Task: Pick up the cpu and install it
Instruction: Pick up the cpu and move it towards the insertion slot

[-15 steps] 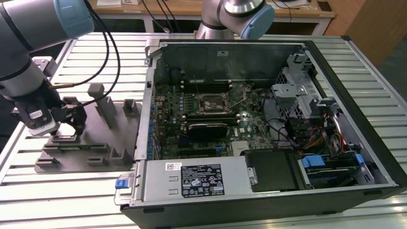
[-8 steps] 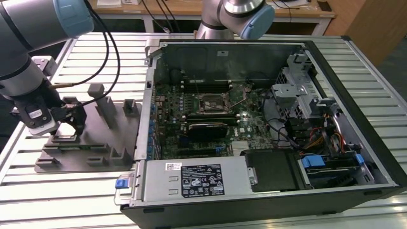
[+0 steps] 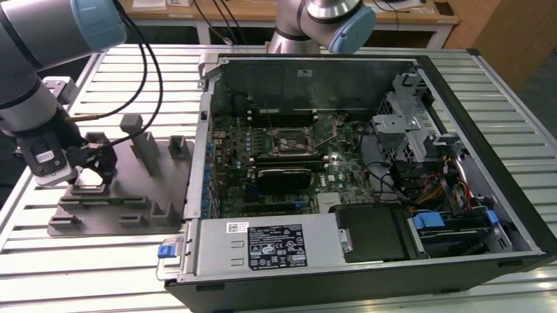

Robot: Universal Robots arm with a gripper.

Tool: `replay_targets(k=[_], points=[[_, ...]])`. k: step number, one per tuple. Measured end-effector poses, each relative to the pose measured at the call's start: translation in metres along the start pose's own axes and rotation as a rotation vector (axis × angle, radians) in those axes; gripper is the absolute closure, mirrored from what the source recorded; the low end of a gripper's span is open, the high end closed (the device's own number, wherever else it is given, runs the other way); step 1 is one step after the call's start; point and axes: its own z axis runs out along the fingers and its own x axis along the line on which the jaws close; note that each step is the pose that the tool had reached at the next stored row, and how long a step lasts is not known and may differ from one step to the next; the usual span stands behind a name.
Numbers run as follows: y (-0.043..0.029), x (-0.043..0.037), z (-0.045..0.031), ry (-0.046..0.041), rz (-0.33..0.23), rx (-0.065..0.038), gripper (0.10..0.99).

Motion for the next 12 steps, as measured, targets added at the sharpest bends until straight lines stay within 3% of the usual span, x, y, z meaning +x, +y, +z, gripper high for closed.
replay_targets(k=[12], points=[[0.0027, 0.0018, 0.0010, -0.0006, 0.012, 0.000, 0.380]])
